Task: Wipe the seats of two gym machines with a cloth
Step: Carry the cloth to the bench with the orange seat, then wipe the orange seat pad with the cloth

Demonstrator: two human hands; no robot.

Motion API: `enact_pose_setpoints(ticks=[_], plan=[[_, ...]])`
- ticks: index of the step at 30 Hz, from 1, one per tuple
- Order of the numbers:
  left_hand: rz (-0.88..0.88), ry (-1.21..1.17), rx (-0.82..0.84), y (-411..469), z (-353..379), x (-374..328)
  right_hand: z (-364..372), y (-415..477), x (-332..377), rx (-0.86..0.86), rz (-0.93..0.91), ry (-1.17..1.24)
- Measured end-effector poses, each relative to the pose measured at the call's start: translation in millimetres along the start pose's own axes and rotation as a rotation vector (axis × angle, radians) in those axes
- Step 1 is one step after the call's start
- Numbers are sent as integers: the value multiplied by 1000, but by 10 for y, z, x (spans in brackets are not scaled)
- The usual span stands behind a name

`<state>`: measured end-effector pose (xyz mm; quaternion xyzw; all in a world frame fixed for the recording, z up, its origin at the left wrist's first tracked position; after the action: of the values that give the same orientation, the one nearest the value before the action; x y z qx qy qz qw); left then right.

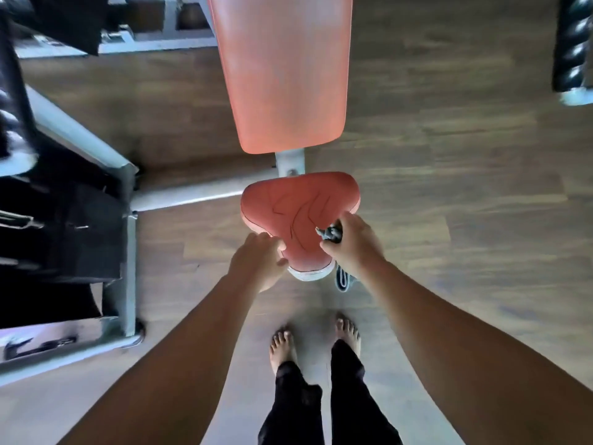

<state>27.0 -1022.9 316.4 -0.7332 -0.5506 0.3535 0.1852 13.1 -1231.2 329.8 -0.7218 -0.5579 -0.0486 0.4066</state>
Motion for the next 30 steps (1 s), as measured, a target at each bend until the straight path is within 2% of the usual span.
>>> enact_pose_setpoints(ticks=[6, 10, 12, 16, 18, 20, 26, 30], plan=[[-47, -68, -44, 717, 364, 120, 371, 893, -234, -26, 53, -122], [-94, -106, -93, 913, 524, 223, 481, 1141, -272, -35, -6, -11], [-93, -116, -115, 924, 570, 262, 466, 1122, -339, -32, -128, -66], [-71, -120, -175, 944, 589, 283, 589, 1011, -442, -31, -497, -331], [-77, -124, -191, 996, 579, 312, 771, 1018, -483, 29, -587, -427], [-79, -109, -189, 1059, 582, 372, 912, 1026, -509, 57, -572, -489], [-109, 43, -130, 1277, 669, 605, 1026, 1029, -505, 3, -422, -549], [-75, 64, -148, 1410, 732, 695, 950, 1410, -419, 22, -329, -548]])
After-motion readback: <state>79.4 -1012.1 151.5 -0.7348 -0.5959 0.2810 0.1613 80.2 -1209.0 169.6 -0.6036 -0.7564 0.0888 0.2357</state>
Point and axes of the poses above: each hand's wrist, its own y-axis towards the middle knuckle, its own z-axis out of the palm, x = y × z, the point moved 4 cm from there along y, towards the middle knuckle, and after that the axes turned 13 degrees about x, right-handed, at the moved point
